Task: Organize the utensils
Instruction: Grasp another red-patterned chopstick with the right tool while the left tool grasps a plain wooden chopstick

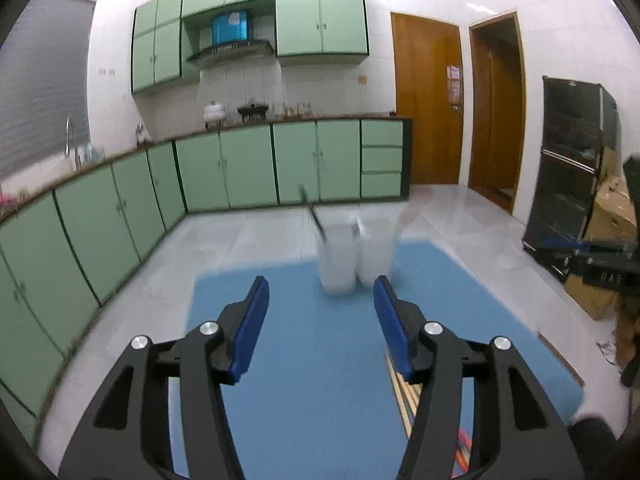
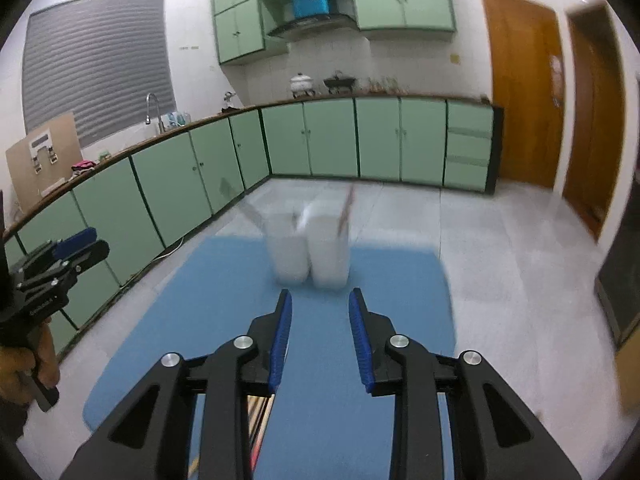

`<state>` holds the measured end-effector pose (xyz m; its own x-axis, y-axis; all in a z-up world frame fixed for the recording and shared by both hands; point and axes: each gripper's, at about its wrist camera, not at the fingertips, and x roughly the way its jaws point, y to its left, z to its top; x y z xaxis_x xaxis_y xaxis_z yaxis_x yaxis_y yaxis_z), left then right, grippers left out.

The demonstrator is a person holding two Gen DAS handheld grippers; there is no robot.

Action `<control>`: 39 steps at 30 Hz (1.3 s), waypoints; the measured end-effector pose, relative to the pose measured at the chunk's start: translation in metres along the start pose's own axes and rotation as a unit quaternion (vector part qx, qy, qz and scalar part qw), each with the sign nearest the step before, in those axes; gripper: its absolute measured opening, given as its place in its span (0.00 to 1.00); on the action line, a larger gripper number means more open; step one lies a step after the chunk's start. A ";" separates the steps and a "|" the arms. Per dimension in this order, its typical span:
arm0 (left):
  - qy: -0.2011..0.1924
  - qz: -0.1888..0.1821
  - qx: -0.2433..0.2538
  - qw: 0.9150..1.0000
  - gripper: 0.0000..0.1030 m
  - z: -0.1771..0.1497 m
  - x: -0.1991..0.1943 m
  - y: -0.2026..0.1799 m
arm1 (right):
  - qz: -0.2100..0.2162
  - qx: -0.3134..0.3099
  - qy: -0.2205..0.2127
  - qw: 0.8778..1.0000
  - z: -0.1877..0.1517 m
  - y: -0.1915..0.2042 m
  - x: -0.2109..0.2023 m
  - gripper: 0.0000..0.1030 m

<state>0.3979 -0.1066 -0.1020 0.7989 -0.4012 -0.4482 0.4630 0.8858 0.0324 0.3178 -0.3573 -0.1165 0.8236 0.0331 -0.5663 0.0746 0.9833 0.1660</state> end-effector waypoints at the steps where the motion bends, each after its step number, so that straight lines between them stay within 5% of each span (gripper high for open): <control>1: 0.011 -0.003 -0.006 1.000 0.53 -0.020 -0.005 -0.003 | -0.005 0.004 0.005 1.000 -0.031 0.002 -0.003 0.29; 5: 0.060 -0.019 -0.010 0.998 0.53 -0.106 -0.017 -0.021 | -0.009 -0.004 0.053 0.999 -0.130 0.020 0.002 0.28; 10: 0.107 -0.034 -0.021 0.993 0.53 -0.162 -0.017 -0.032 | -0.001 -0.029 0.090 0.996 -0.177 0.044 0.016 0.28; 19: 0.124 -0.035 -0.059 0.990 0.52 -0.177 -0.016 -0.019 | -0.002 -0.081 0.072 0.994 -0.178 0.072 0.037 0.27; 23: 0.131 -0.045 -0.050 0.989 0.52 -0.175 -0.007 -0.028 | -0.011 -0.068 0.071 0.995 -0.178 0.063 0.038 0.06; 30: 0.148 -0.056 -0.034 0.987 0.52 -0.183 0.010 -0.045 | -0.062 -0.019 0.065 0.996 -0.175 0.018 0.029 0.05; 39: 0.145 -0.030 -0.022 0.989 0.48 -0.185 0.022 -0.062 | -0.057 -0.008 0.063 0.996 -0.177 0.002 0.024 0.05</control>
<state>0.3162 -0.1273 -0.2790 0.6236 -0.3752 -0.6858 0.4841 0.8742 -0.0382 0.2383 -0.3232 -0.2725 0.7330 -0.0578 -0.6778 0.1538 0.9847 0.0823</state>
